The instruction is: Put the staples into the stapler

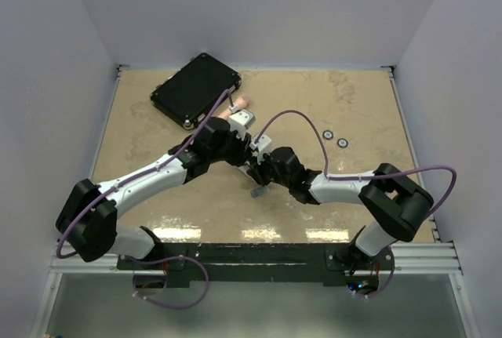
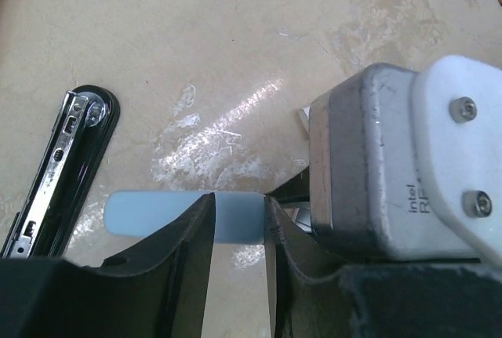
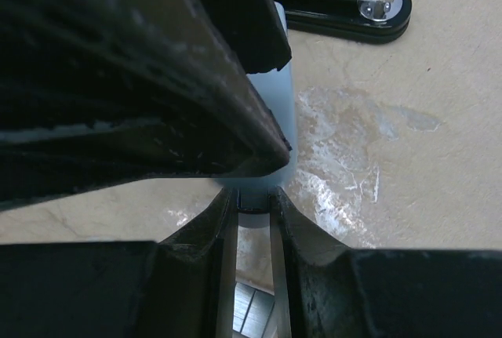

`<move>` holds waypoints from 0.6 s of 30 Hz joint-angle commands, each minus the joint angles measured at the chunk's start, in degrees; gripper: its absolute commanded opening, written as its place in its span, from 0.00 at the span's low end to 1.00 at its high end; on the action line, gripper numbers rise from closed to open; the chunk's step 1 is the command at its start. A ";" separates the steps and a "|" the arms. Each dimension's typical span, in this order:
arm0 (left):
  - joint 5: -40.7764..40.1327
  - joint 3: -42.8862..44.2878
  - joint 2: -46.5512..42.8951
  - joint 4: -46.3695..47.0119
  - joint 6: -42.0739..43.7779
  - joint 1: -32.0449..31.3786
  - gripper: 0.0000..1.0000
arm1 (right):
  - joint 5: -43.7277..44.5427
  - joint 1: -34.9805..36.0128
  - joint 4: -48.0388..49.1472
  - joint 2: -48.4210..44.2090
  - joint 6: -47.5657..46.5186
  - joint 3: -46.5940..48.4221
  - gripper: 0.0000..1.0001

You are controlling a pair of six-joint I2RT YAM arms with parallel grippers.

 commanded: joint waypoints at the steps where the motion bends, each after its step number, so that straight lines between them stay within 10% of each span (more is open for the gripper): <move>1: 1.47 -1.64 -0.98 1.63 -4.50 -1.89 0.36 | 0.60 0.18 4.16 -2.19 -0.64 3.41 0.00; 18: -19.43 -9.90 -18.97 2.24 -14.09 6.80 0.57 | 2.19 0.09 -3.12 1.23 -1.34 2.27 0.04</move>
